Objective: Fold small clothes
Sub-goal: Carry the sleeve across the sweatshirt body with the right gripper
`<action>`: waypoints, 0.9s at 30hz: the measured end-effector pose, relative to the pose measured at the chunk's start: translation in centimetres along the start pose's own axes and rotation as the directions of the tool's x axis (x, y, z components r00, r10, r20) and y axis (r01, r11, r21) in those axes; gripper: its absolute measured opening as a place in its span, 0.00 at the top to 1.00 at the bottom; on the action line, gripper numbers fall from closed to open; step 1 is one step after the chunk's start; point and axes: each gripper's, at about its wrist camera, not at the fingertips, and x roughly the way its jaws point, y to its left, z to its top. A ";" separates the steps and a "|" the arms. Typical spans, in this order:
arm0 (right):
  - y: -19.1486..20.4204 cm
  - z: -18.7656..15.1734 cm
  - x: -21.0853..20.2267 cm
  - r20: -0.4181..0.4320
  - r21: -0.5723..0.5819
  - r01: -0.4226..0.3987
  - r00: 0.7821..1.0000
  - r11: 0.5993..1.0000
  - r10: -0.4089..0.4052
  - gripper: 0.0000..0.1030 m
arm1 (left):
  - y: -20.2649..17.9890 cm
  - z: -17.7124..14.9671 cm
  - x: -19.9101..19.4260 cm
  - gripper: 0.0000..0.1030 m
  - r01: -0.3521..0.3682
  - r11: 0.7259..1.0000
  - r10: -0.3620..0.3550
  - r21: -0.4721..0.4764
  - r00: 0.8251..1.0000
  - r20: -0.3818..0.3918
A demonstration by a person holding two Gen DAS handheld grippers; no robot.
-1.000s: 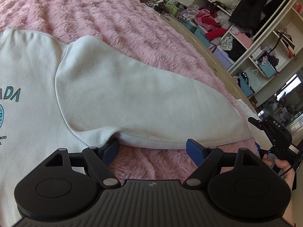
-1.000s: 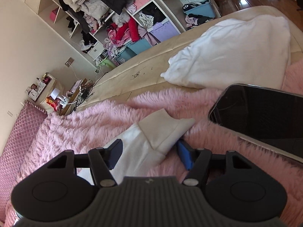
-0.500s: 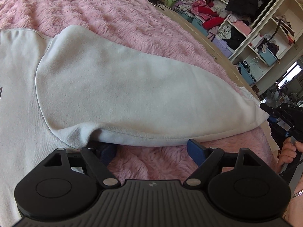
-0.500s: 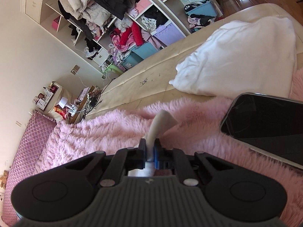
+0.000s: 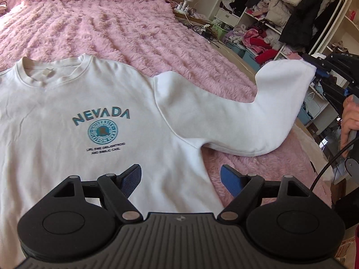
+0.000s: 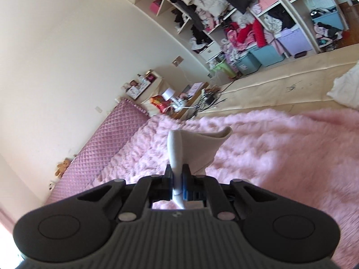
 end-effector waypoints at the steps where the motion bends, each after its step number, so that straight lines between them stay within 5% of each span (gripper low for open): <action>1: 1.7 -1.0 0.2 -0.018 -0.006 -0.029 0.999 1.000 0.029 0.97 | 1.0 -0.4 -1.4 0.09 -0.011 1.000 0.011 -0.013 1.000 0.011; 5: 9.5 -6.7 1.0 -0.117 -0.033 -0.166 0.980 0.986 0.161 0.97 | 6.0 -2.0 -6.6 0.09 -0.062 0.995 0.066 -0.083 0.997 0.043; 13: 21.6 -24.4 2.2 -0.384 -0.110 -0.357 0.876 0.928 0.291 0.97 | 15.7 -5.3 -14.1 0.09 -0.148 0.949 0.185 -0.279 0.976 0.111; 18: 22.7 -35.6 2.4 -0.517 -0.239 -0.399 0.824 0.885 0.231 0.95 | 20.5 -7.9 -17.1 0.09 -0.133 0.897 0.226 -0.422 0.958 0.178; 22: 20.8 -42.3 3.8 -0.654 -0.318 -0.427 0.746 0.847 0.130 0.65 | 22.7 -9.0 -17.9 0.09 -0.088 0.857 0.227 -0.508 0.949 0.218; 27: 18.4 -40.1 3.1 -0.681 -0.231 -0.446 0.709 0.865 0.184 0.57 | 23.6 -9.4 -16.9 0.09 -0.007 0.845 0.169 -0.535 0.952 0.254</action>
